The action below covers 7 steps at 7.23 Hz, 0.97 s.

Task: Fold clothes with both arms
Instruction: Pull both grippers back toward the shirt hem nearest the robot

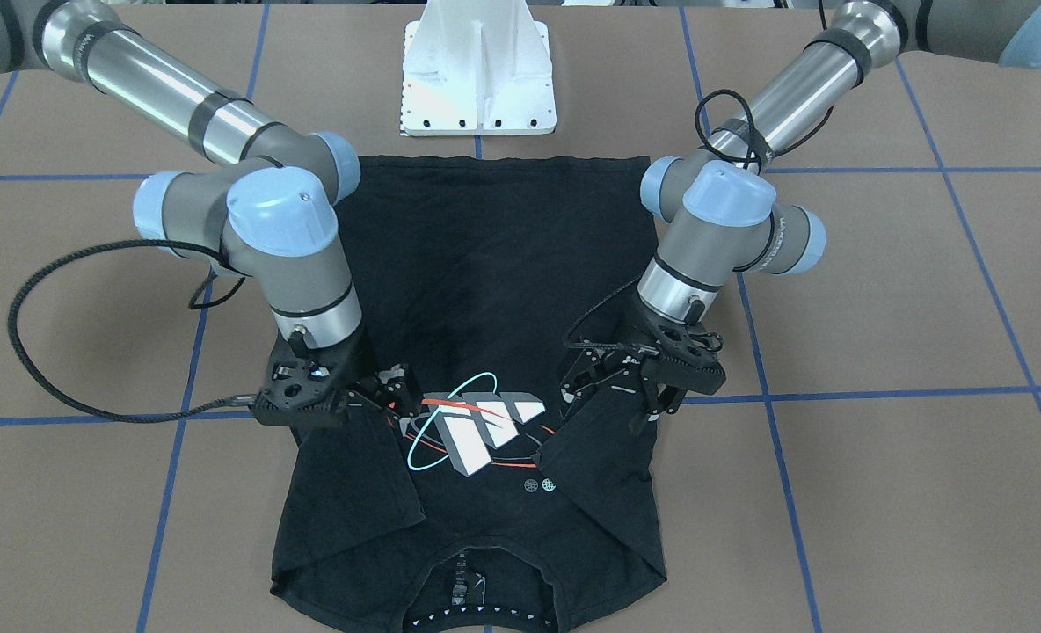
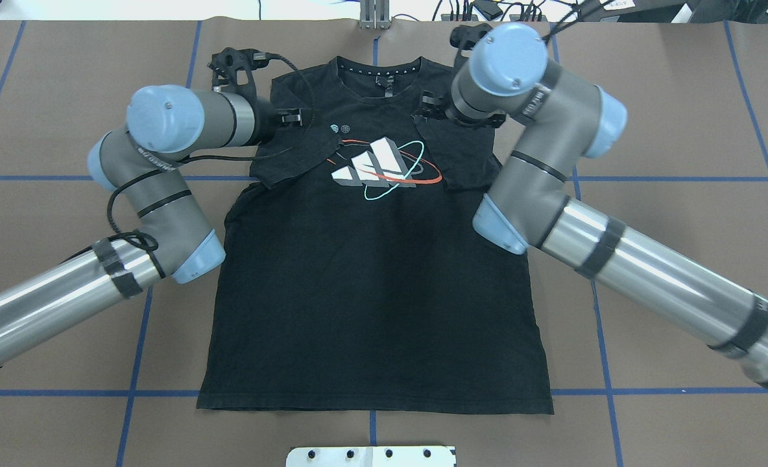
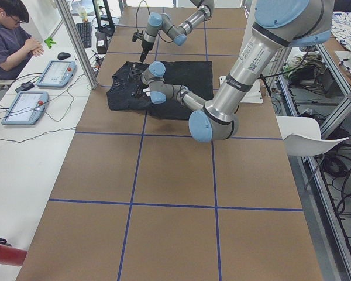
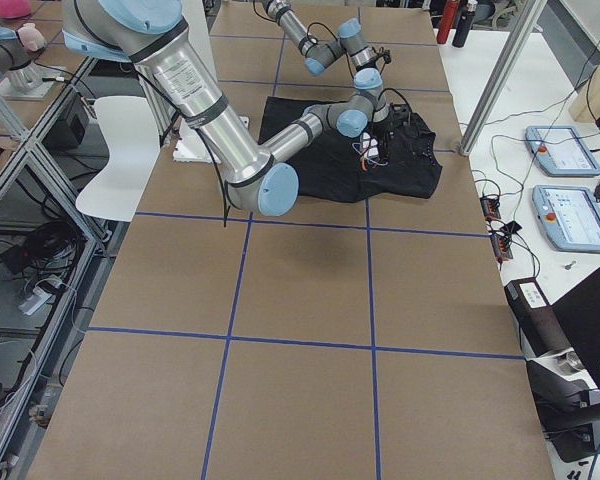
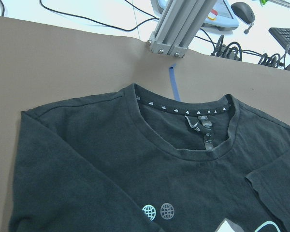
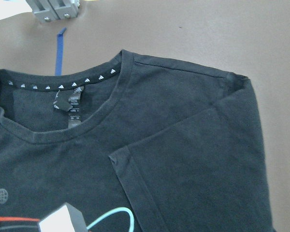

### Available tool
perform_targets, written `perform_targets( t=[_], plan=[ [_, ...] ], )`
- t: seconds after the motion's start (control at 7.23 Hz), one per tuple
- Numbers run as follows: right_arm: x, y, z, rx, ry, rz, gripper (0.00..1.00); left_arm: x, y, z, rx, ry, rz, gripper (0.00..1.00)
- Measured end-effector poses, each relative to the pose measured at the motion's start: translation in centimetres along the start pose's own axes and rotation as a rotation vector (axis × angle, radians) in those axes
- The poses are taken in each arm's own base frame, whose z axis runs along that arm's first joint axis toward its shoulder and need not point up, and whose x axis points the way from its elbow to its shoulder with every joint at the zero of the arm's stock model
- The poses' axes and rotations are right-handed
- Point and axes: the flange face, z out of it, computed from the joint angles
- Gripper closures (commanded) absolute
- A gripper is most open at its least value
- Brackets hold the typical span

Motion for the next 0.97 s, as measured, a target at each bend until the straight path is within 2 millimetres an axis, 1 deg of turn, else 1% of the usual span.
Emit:
perform_targets(
  t=[0.14, 0.28, 0.42, 0.55, 0.69, 0.83, 0.97],
  plan=[
    [4.0, 3.3, -2.1, -0.009, -0.002, -0.009, 0.00, -1.8, 2.0, -1.8, -0.015, -0.004, -0.001, 0.00],
    [8.1, 7.2, -4.1, -0.020, 0.001, -0.024, 0.00, -2.7, 5.2, -3.9, -0.057, -0.022, -0.001, 0.00],
    [11.3, 10.9, -6.0, -0.029, 0.010, -0.037, 0.00, -2.5, 9.0, -6.3, -0.116, -0.047, -0.012, 0.00],
    [13.3, 14.5, -7.3, -0.034, 0.021, -0.040, 0.00, -2.2, 13.2, -8.9, -0.173, -0.064, -0.031, 0.00],
    [14.2, 17.7, -8.1, -0.035, 0.031, -0.039, 0.00, -2.3, 17.1, -11.4, -0.221, -0.070, -0.042, 0.00],
    [14.8, 20.6, -8.9, -0.036, 0.038, -0.041, 0.00, -2.6, 20.7, -13.7, -0.258, -0.078, -0.057, 0.00],
    [15.5, 22.9, -10.0, -0.039, 0.039, -0.043, 0.00, -2.8, 24.3, -15.5, -0.286, -0.092, -0.077, 0.00]
  ],
)
